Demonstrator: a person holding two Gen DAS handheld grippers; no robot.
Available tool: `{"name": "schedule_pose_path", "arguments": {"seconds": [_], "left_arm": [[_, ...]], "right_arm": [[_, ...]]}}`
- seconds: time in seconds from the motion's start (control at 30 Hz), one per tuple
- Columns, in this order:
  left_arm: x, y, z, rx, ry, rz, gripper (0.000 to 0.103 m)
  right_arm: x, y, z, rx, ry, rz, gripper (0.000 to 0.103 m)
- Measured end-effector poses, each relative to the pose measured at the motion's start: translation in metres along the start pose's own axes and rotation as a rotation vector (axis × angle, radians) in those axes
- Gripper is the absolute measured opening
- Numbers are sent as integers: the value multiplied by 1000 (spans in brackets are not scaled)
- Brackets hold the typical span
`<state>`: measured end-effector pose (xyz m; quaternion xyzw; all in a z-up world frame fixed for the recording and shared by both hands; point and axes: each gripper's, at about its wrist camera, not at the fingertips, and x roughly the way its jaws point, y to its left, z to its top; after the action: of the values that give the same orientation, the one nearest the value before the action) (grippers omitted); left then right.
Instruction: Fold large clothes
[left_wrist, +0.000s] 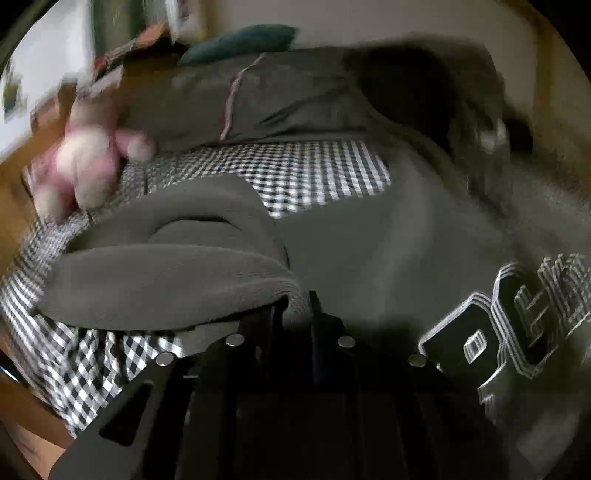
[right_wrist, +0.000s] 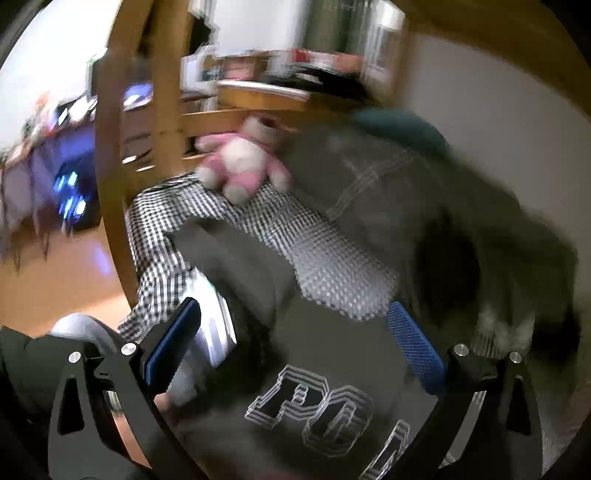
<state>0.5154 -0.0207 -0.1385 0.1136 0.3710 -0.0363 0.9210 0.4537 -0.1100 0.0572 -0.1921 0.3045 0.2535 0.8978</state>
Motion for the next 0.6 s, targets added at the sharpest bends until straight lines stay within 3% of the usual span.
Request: {"name": "schedule_pose_path", "arguments": {"seconds": [0.1, 0.17, 0.23, 0.37, 0.47, 0.5, 0.53, 0.6], "left_arm": [[3, -23, -3, 42, -27, 56, 21], [5, -36, -14, 99, -47, 125, 21], [7, -53, -19, 173, -68, 197, 22], [4, -44, -30, 210, -87, 232, 21], [5, -43, -31, 222, -88, 243, 22], [0, -45, -34, 224, -88, 248, 22], [0, -46, -34, 225, -86, 253, 22], [-1, -46, -36, 222, -85, 251, 22]], "right_arm": [[65, 63, 68, -348, 78, 26, 100], [117, 105, 86, -448, 153, 50, 100], [173, 151, 90, -552, 219, 65, 99], [268, 222, 68, -746, 320, 3, 92], [320, 237, 50, -760, 468, -24, 56], [324, 232, 51, -689, 498, 19, 26], [322, 227, 57, -632, 494, 31, 13], [306, 202, 78, -492, 428, 7, 11]]}}
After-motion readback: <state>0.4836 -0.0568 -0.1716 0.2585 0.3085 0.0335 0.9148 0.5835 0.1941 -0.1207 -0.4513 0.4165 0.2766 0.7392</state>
